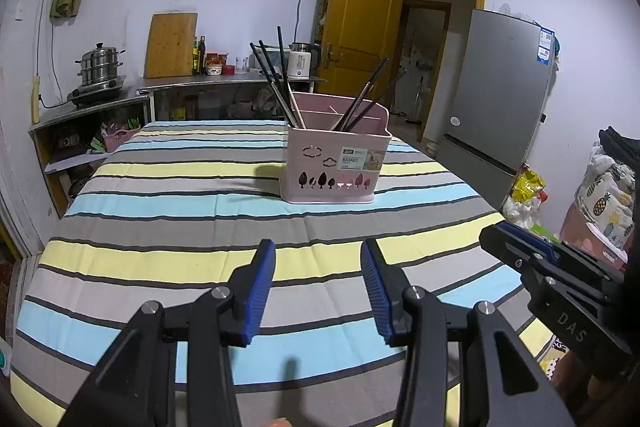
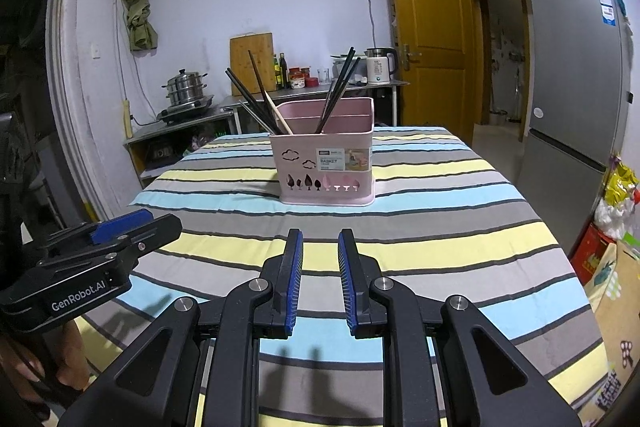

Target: Organize utensils

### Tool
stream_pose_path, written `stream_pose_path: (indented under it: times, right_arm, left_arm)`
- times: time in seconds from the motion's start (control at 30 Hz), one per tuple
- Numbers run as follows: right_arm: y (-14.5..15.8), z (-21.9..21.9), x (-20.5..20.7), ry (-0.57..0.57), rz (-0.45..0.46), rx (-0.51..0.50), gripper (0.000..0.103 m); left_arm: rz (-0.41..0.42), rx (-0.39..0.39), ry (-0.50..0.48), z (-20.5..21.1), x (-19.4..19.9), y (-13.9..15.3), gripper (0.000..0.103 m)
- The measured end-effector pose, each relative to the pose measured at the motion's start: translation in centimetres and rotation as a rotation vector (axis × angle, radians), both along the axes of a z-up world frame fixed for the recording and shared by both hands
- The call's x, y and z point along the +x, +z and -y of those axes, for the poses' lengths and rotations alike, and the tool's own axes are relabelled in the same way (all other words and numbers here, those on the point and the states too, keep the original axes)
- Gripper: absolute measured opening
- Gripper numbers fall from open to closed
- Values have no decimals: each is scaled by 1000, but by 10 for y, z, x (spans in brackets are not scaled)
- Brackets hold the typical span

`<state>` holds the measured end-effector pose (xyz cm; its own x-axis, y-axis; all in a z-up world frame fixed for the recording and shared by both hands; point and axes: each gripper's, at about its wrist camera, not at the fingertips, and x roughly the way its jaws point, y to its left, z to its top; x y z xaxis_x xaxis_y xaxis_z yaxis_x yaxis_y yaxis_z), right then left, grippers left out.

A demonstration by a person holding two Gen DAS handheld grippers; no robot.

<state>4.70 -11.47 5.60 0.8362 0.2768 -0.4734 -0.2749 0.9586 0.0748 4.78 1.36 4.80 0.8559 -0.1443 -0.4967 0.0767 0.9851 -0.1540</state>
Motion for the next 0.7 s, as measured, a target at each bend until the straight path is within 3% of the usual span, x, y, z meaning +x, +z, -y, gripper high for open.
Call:
stream_pose_path:
  times: [0.7]
  right_arm:
    - [0,-3,-1,3,-2,-2,19]
  left_arm:
    - [-9,18,-5,3,-2,-1,46]
